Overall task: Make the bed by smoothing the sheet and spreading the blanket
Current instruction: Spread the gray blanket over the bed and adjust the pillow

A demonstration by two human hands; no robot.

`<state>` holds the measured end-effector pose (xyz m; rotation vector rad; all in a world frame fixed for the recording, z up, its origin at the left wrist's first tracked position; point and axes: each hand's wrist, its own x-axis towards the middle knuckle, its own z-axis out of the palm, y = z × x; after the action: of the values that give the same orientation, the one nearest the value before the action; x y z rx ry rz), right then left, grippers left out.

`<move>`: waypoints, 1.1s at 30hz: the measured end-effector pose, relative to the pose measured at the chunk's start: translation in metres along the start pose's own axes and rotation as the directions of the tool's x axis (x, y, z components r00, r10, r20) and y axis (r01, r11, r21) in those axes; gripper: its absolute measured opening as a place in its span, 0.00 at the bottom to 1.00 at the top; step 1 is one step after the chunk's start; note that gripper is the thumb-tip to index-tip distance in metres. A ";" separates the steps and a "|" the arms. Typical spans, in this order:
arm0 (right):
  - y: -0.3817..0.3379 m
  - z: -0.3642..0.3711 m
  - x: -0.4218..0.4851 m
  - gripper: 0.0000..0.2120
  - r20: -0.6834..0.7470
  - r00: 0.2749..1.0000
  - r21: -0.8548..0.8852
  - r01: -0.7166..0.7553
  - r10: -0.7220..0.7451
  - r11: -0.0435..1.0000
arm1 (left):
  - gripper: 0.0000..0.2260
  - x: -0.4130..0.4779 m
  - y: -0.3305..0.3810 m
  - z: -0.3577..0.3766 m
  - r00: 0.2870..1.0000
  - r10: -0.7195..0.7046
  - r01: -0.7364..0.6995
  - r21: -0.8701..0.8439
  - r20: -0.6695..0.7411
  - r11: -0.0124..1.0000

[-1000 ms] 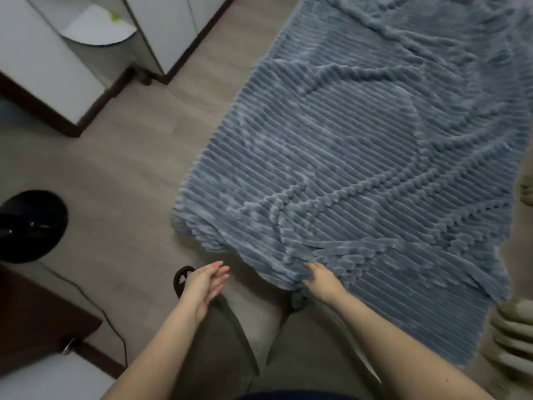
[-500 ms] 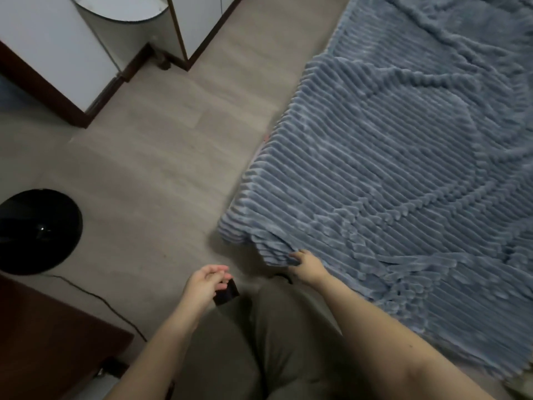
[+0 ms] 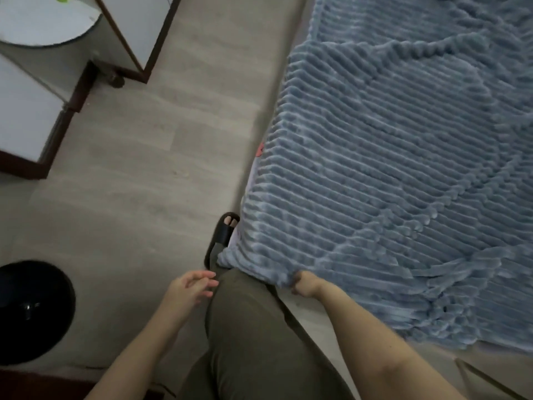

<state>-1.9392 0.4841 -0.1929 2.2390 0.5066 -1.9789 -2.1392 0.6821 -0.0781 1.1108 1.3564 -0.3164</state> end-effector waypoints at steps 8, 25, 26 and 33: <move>-0.060 -0.104 0.021 0.06 -0.308 0.941 0.512 0.042 0.138 0.858 | 0.08 0.089 0.154 -0.028 0.986 0.087 -0.118 0.233 0.140 0.965; -0.204 -0.291 0.063 0.29 -0.364 0.874 0.786 0.102 0.322 0.610 | 0.10 0.255 0.421 -0.020 0.891 0.081 -0.297 0.439 0.447 0.848; -0.209 -0.308 0.059 0.28 -0.382 0.846 0.805 0.107 0.372 0.583 | 0.11 0.264 0.444 -0.022 0.880 0.079 -0.310 0.442 0.468 0.841; -0.263 -0.422 0.058 0.30 -0.374 0.778 0.854 0.076 0.504 0.516 | 0.12 0.313 0.579 -0.031 0.853 0.109 -0.387 0.478 0.511 0.789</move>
<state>-1.6189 0.8671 -0.1534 3.2512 -0.9702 -1.4465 -1.6441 1.1161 -0.0893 1.5770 0.6704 -0.7694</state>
